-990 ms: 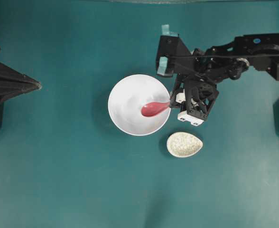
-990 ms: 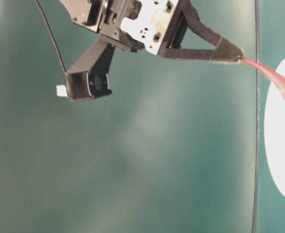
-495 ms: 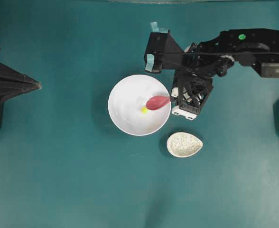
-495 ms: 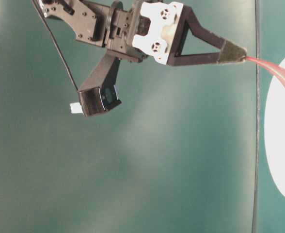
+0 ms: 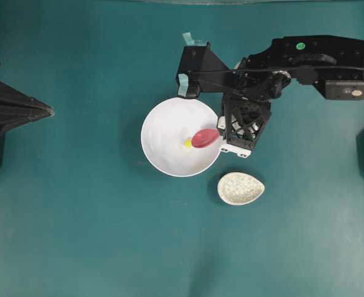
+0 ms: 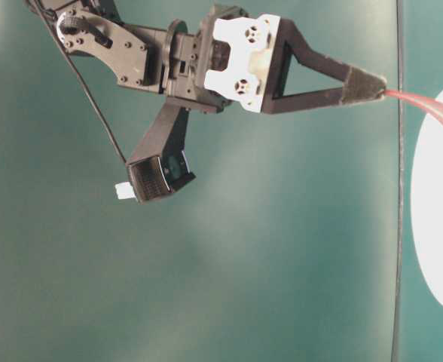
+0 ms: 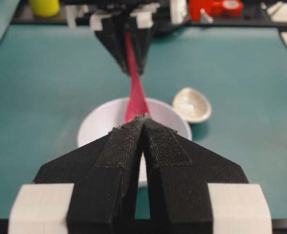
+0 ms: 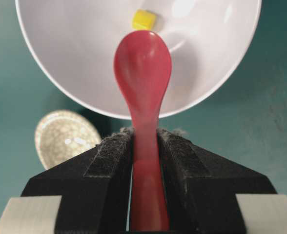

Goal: Scoop the yellow hexagonal prism block from the bowl with a spoon using the right arm.

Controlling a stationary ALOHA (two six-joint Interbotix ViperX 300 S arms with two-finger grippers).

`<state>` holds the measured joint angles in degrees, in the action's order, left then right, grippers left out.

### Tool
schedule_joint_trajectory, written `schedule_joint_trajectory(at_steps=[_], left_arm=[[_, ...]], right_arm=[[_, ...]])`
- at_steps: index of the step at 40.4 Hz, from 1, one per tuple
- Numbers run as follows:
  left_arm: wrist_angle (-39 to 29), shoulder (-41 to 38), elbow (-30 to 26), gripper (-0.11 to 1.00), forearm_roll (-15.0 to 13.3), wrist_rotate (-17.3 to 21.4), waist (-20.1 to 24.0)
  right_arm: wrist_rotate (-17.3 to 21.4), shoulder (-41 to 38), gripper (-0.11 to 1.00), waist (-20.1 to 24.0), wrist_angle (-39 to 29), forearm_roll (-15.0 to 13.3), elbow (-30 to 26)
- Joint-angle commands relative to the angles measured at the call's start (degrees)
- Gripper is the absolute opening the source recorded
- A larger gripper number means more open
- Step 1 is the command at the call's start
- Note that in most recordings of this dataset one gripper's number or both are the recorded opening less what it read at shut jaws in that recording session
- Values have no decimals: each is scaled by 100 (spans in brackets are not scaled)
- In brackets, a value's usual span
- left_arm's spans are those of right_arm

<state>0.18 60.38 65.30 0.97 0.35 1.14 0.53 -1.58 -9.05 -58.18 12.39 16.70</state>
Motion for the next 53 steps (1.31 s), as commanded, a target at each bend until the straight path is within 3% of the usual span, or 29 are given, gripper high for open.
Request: schedule_joint_trajectory(at_steps=[1,53], left_arm=[[26,-53,-105,2,9,0,9],[26,-18,-114,2,9,-9,18]], right_arm=[[9,53,23,35,-9,0,-149],[-18,-431,23,70,-97,-18,-378]])
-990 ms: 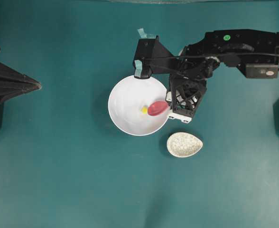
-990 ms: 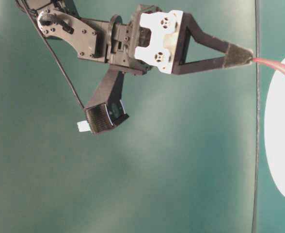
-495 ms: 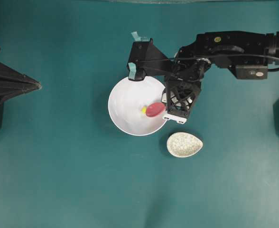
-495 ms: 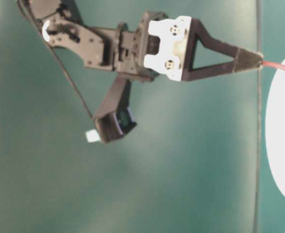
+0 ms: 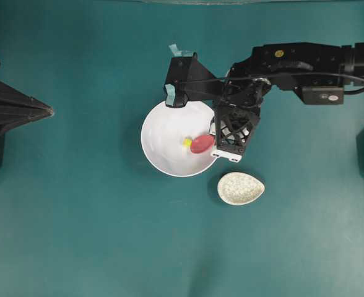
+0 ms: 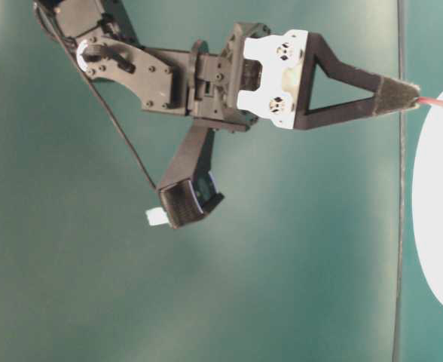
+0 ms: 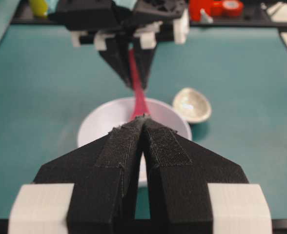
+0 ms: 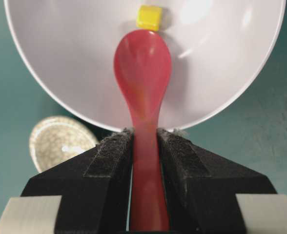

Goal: Scoop the yellow hexagonal prism block from the bowl with a spoon using the right arm.

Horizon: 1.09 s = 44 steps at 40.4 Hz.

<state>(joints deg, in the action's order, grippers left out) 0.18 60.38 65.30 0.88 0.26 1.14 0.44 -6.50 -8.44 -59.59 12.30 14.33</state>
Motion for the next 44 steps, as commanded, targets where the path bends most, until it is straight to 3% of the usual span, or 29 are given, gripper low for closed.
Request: schedule_joint_trajectory(at_steps=[1,44], left_arm=[[26,-9,-114,2,18,0,18],[0,-9,-123,2,18,0,18]], right_arm=[[-9,53,23,0,53,-9,-132],[0,-35,23,9,1099,-18,-132]])
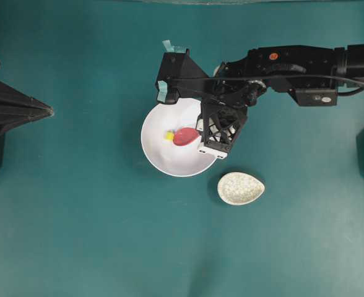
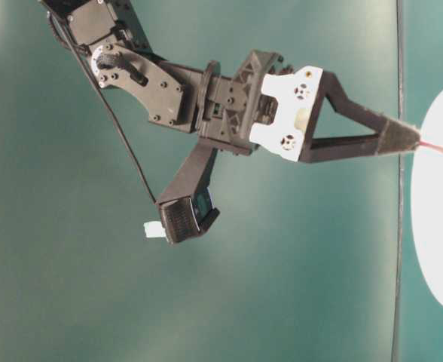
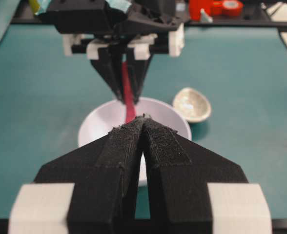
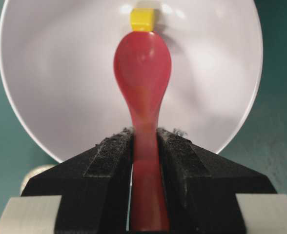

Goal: Scoop the yellow hexagonal prism block from the bowl with a spoon using the right arm.

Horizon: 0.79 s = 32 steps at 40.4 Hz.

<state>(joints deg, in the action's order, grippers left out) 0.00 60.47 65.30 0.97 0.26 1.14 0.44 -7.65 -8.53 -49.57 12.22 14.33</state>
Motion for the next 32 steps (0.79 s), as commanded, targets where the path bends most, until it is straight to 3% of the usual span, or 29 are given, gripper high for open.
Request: schedule_joint_trajectory(at_steps=[1,32], left_arm=[[18,-18,-114,2,9,0,9],[9,-18,-123,2,9,0,18]], right_arm=[[0,79,23,18,141,-9,-132],[53,79,23,158,677,-9,-70]])
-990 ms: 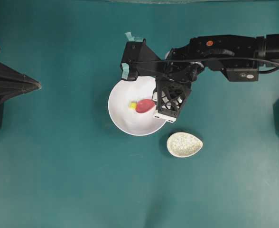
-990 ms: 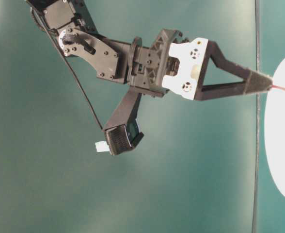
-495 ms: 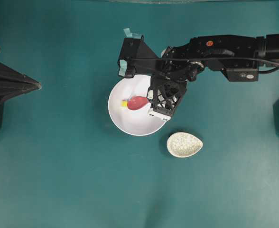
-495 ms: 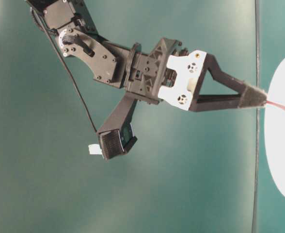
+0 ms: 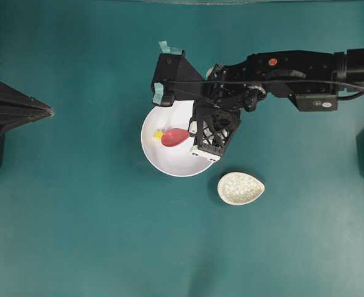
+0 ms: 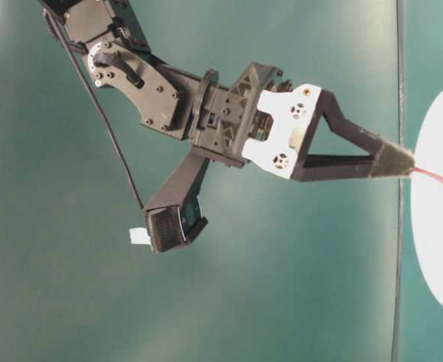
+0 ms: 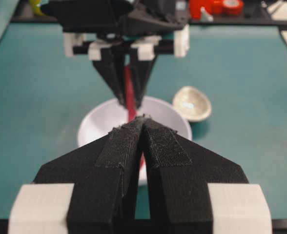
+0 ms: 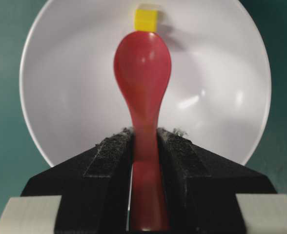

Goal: Scoop the yellow hexagonal prism block from the bowl with a spoon using the right arm.

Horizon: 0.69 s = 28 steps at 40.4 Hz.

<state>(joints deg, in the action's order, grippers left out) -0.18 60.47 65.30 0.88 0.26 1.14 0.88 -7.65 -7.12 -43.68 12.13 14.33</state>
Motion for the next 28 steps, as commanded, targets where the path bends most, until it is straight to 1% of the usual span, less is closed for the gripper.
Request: schedule_joint_trajectory(at_steps=[1,17,28], left_arm=[[35,-18,-114,2,18,0,18],[35,-18,-114,2,18,-18,9],[35,-18,-123,2,18,-26,18]], right_arm=[[9,88,23,18,105,0,-70],[9,114,23,35,404,0,18],[26,246,23,35,694,0,264]])
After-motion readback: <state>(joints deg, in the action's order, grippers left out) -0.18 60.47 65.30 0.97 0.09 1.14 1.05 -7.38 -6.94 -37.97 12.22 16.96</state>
